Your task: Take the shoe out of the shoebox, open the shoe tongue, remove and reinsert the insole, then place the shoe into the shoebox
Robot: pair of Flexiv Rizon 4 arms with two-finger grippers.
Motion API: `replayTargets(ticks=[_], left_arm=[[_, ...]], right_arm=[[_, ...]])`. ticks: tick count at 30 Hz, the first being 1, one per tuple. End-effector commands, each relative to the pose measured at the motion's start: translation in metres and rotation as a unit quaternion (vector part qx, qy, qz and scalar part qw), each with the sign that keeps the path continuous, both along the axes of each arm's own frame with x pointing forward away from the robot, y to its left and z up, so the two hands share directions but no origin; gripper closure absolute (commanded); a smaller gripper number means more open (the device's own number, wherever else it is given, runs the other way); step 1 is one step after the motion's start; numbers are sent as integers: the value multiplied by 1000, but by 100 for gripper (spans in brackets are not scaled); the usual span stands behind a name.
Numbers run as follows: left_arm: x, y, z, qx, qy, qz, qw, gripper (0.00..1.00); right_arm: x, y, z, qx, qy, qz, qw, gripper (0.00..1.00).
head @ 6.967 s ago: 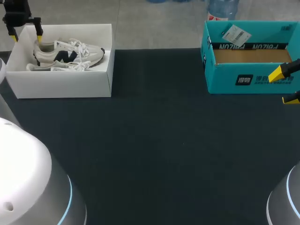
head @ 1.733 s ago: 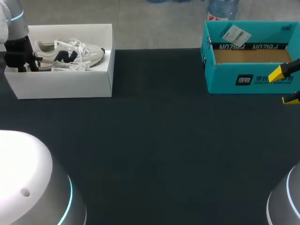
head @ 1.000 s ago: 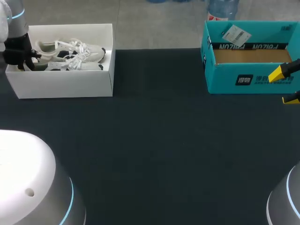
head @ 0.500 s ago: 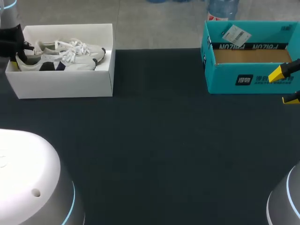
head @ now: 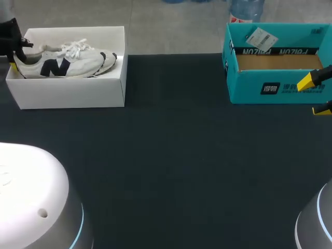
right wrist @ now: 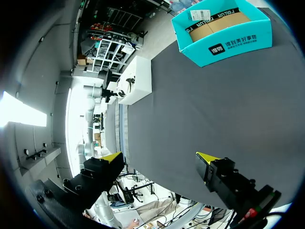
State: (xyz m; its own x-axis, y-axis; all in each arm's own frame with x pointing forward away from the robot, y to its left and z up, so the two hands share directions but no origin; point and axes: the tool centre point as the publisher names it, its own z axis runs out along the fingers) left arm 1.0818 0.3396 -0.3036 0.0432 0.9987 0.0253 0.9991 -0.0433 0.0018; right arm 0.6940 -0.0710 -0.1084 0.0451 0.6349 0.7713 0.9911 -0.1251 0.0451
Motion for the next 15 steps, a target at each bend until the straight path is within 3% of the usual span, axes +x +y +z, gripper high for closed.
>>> replayTargets(ticks=[1, 15], left_arm=[[-15, -3, 31, 2, -15, 0, 1000, 100], [-25, -13, 92, 18, -10, 3, 1000, 100]], right_arm=[[0, 0, 0, -1, 0, 0, 1000, 0], [0, 0, 0, -1, 0, 0, 1000, 0]])
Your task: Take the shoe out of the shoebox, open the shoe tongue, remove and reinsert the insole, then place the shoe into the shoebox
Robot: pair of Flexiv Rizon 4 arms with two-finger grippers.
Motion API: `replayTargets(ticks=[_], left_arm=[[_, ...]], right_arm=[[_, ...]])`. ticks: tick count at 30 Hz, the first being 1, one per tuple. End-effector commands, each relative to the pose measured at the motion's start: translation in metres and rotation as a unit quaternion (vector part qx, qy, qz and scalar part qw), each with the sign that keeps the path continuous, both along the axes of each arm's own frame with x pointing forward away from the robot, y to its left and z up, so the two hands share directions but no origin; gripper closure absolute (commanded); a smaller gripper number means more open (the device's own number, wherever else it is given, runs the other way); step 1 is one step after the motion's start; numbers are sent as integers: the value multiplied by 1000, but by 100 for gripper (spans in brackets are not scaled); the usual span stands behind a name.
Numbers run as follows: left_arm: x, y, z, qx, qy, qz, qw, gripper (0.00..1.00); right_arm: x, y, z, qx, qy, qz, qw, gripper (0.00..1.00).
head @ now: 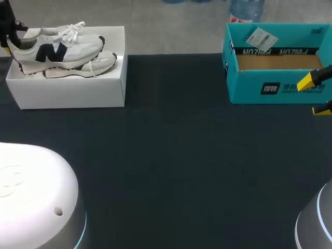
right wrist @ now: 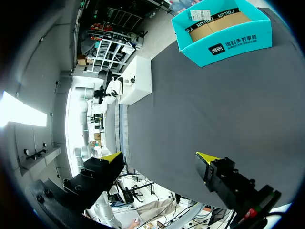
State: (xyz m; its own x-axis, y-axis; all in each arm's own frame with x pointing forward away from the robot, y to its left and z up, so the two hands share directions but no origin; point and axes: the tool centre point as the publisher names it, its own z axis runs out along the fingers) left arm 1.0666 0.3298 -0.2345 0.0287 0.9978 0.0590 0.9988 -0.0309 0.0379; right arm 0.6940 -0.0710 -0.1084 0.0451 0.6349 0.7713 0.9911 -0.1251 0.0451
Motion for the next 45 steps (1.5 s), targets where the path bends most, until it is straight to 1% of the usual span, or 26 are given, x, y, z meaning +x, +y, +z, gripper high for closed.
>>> replayTargets(ticks=[1, 7, 13, 37, 40, 42, 45], left_arm=[[-12, -3, 27, 1, 13, -7, 1000, 100], [-23, -7, 50, 5, -4, -4, 1000, 100], [-28, -16, 62, 19, -17, 1, 1000, 100], [-28, -16, 62, 19, -17, 1, 1000, 100], [-46, -24, 62, 29, -8, -4, 1000, 100], [-54, -28, 64, 27, 2, 8, 1000, 100], [-70, -35, 67, 30, -3, 12, 999, 100]], right_arm=[[0, 0, 0, -1, 0, 0, 1000, 0], [0, 0, 0, -1, 0, 0, 1000, 0], [0, 0, 0, -1, 0, 0, 1000, 0], [0, 0, 0, -1, 0, 0, 1000, 0], [0, 0, 0, -1, 0, 0, 1000, 0], [0, 0, 0, -1, 0, 0, 1000, 0], [0, 0, 0, -1, 0, 0, 1000, 0]])
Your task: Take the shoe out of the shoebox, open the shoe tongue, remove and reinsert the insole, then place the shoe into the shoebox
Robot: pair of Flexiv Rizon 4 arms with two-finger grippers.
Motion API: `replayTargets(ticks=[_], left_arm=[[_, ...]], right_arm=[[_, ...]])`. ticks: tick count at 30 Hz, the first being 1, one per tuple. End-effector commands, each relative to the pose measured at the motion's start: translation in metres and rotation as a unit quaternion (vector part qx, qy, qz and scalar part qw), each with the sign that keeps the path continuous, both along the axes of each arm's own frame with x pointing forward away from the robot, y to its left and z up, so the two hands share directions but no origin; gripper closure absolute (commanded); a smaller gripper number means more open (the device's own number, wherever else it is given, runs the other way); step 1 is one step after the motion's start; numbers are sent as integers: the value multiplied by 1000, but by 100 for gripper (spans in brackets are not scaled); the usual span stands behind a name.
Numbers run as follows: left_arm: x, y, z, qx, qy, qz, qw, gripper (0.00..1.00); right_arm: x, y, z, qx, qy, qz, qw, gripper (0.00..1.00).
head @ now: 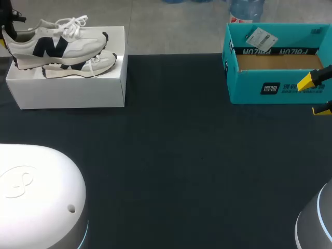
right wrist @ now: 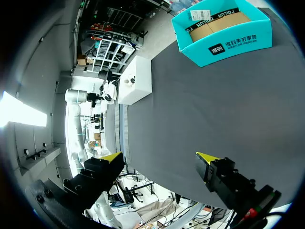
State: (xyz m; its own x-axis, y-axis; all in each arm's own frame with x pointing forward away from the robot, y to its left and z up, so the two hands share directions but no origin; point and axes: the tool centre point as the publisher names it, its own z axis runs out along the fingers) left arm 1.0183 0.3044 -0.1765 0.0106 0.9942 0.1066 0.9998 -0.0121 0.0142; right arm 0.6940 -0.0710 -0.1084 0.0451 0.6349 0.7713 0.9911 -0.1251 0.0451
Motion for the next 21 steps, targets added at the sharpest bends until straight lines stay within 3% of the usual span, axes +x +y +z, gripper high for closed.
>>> replayTargets(ticks=[1, 13, 21], left_arm=[[-27, -13, 10, 12, -20, 0, 1000, 100], [-90, -52, 34, 6, -31, 16, 999, 100], [-122, -85, 34, 4, -12, 4, 1000, 100]], right_arm=[[0, 0, 0, -1, 0, 0, 1000, 0], [0, 0, 0, -1, 0, 0, 1000, 0], [0, 0, 0, -1, 0, 0, 1000, 0]])
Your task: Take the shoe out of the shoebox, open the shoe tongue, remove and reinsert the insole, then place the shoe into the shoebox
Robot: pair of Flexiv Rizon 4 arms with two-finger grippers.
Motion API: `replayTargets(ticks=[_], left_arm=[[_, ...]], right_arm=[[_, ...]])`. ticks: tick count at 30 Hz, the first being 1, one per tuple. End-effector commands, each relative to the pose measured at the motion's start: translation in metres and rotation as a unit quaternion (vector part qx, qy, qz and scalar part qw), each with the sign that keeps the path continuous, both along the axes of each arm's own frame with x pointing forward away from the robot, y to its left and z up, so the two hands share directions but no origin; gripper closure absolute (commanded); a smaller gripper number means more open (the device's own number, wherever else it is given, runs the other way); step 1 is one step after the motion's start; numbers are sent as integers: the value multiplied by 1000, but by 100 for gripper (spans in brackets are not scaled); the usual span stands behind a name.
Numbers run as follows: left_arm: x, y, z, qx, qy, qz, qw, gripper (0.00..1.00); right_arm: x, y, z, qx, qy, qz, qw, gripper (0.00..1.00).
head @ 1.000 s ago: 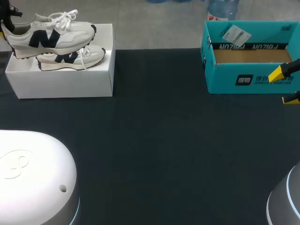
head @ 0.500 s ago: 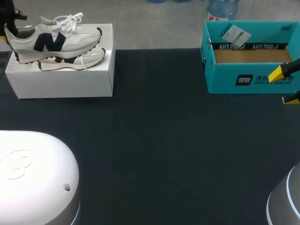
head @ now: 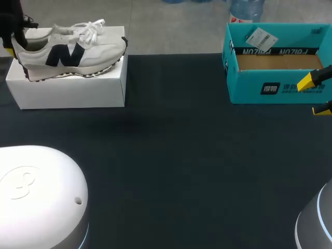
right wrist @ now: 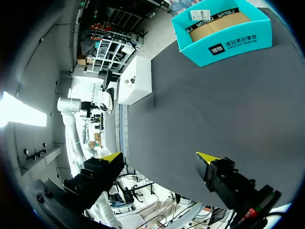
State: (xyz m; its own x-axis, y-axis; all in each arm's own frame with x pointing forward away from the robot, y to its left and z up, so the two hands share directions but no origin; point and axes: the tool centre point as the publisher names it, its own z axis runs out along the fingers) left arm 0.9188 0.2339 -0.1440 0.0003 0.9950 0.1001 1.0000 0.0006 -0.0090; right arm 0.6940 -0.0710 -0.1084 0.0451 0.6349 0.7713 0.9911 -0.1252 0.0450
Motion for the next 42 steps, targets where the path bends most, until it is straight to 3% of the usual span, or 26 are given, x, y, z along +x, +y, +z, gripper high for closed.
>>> replayTargets(ticks=[1, 21, 42], left_arm=[[-26, -18, 2, 6, -23, -7, 1000, 100], [-87, -103, 1, -10, -16, 2, 1000, 100], [-167, -192, 8, -36, -11, -55, 998, 100]], right_arm=[[0, 0, 0, -1, 0, 0, 1000, 0], [0, 0, 0, -1, 0, 0, 1000, 0], [0, 0, 0, -1, 0, 0, 1000, 0]])
